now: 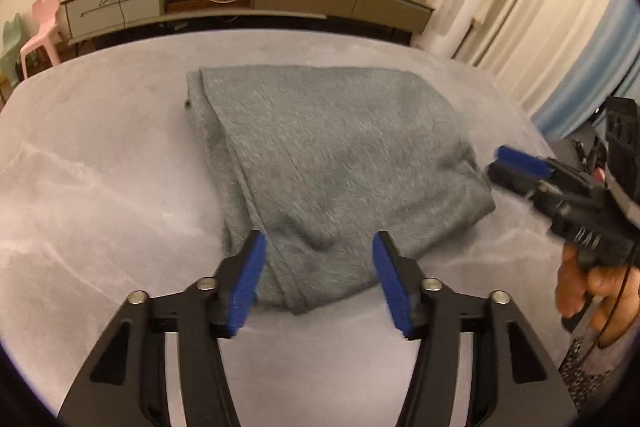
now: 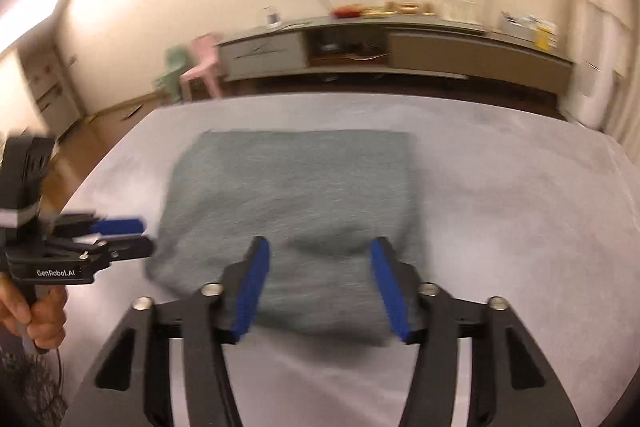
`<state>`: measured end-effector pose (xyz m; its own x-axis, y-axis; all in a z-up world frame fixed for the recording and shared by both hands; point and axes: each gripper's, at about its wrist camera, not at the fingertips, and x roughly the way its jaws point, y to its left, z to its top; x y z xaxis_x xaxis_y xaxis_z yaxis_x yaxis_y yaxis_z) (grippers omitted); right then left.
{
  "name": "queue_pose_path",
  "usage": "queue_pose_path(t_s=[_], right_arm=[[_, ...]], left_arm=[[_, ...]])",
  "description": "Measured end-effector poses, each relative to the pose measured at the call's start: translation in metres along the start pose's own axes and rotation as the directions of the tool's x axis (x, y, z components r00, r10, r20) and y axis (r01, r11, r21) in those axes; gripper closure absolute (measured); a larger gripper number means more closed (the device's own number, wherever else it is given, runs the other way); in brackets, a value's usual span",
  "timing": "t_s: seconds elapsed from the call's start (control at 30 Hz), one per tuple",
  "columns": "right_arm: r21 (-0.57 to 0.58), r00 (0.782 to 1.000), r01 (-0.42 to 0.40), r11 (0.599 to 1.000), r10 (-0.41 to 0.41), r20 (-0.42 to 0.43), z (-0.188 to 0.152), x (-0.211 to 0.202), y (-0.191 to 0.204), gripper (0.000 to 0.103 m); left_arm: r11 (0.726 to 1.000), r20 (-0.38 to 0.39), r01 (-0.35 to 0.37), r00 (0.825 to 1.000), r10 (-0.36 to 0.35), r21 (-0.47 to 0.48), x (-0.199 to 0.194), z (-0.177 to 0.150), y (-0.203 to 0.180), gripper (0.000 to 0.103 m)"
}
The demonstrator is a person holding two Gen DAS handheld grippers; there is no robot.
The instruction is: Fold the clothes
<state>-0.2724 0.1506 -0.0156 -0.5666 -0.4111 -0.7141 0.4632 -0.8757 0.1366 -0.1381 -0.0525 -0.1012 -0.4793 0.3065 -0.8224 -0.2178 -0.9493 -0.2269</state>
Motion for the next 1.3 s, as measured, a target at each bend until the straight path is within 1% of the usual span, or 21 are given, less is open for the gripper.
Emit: queue_pose_path(t_s=[0.07,0.1,0.13,0.17,0.2,0.23,0.37,0.43,0.47,0.57,0.63,0.67,0.7,0.77,0.87,0.93,1.03,1.1,1.17,1.3], right_arm=[[-0.034,0.998,0.025,0.999,-0.027,-0.053,-0.011,0.018,0.012,0.047],[-0.043,0.996,0.031,0.999,-0.034,-0.077,-0.017,0.028,0.016,0.047],[-0.049,0.995,0.042,0.998,-0.047,-0.093,-0.023,0.035,0.019,0.046],[-0.067,0.993,0.068,0.995,-0.074,-0.093,-0.028,0.039,0.022,0.046],[-0.095,0.991,0.101,0.99,-0.109,-0.08,-0.029,0.041,0.027,0.046],[-0.111,0.988,0.128,0.986,-0.136,-0.071,-0.027,0.044,0.029,0.046],[-0.073,0.98,0.174,0.982,-0.18,-0.084,-0.002,0.064,0.024,0.046],[-0.044,0.977,0.188,0.981,-0.192,-0.092,0.007,0.068,0.019,0.046],[-0.036,0.974,0.197,0.98,-0.2,-0.103,0.007,0.068,0.02,0.046],[-0.036,0.967,0.227,0.973,-0.229,-0.115,-0.004,0.057,0.024,0.046],[-0.051,0.966,0.23,0.972,-0.235,-0.106,-0.011,0.051,0.028,0.044],[-0.063,0.967,0.228,0.972,-0.234,-0.098,-0.013,0.048,0.029,0.044],[-0.061,0.97,0.223,0.973,-0.228,-0.089,-0.016,0.042,0.03,0.044],[0.0,0.978,0.2,0.98,-0.2,-0.066,-0.022,0.021,0.022,0.044],[0.047,0.984,0.179,0.983,-0.178,-0.025,-0.032,-0.01,0.018,0.044],[0.085,0.986,0.17,0.982,-0.169,-0.011,-0.049,-0.037,0.01,0.044],[0.138,0.988,0.151,0.979,-0.151,-0.01,-0.069,-0.06,0.001,0.044],[0.152,0.987,0.162,0.975,-0.157,-0.039,-0.081,-0.061,-0.003,0.044],[0.161,0.984,0.173,0.972,-0.164,-0.066,-0.092,-0.061,-0.006,0.044],[0.138,0.985,0.17,0.976,-0.162,-0.067,-0.093,-0.058,-0.001,0.044]], left_arm=[[1.0,-0.045,-0.029,0.999,0.029,0.004,0.015,-0.006,-0.004,0.044],[0.999,-0.063,-0.043,0.997,0.043,0.007,0.024,-0.008,-0.007,0.042],[0.999,-0.068,-0.045,0.997,0.045,0.005,0.031,-0.007,-0.007,0.041],[0.999,-0.065,-0.04,0.997,0.04,0.001,0.036,-0.005,-0.006,0.039],[0.999,-0.055,-0.042,0.998,0.042,-0.009,0.04,0.001,-0.004,0.038],[0.999,-0.042,-0.048,0.998,0.047,-0.023,0.044,0.008,-0.001,0.038],[0.993,0.012,-0.069,0.997,0.07,-0.092,0.057,0.035,0.008,0.038],[0.988,0.015,-0.079,0.997,0.081,-0.134,0.061,0.04,0.008,0.038],[0.986,0.016,-0.092,0.995,0.095,-0.136,0.06,0.041,0.005,0.038],[0.982,0.032,-0.172,0.984,0.175,-0.075,0.055,0.037,-0.011,0.039],[0.978,0.05,-0.204,0.977,0.207,-0.05,0.048,0.036,-0.022,0.039],[0.977,0.059,-0.209,0.976,0.211,-0.041,0.043,0.035,-0.027,0.039],[0.978,0.071,-0.205,0.976,0.207,-0.032,0.035,0.033,-0.032,0.039],[0.981,0.09,-0.192,0.977,0.194,-0.026,0.016,0.028,-0.043,0.038],[0.983,0.106,-0.18,0.978,0.182,-0.03,-0.011,0.019,-0.055,0.023],[0.98,0.117,-0.192,0.974,0.196,-0.049,-0.028,0.009,-0.065,0.021],[0.983,0.147,-0.168,0.973,0.176,-0.07,-0.047,-0.009,-0.077,0.019],[0.985,0.166,-0.149,0.973,0.161,-0.084,-0.056,-0.021,-0.084,0.015],[0.986,0.182,-0.137,0.972,0.152,-0.092,-0.061,-0.031,-0.091,0.014],[0.986,0.188,-0.129,0.971,0.147,-0.106,-0.062,-0.047,-0.095,0.013]])
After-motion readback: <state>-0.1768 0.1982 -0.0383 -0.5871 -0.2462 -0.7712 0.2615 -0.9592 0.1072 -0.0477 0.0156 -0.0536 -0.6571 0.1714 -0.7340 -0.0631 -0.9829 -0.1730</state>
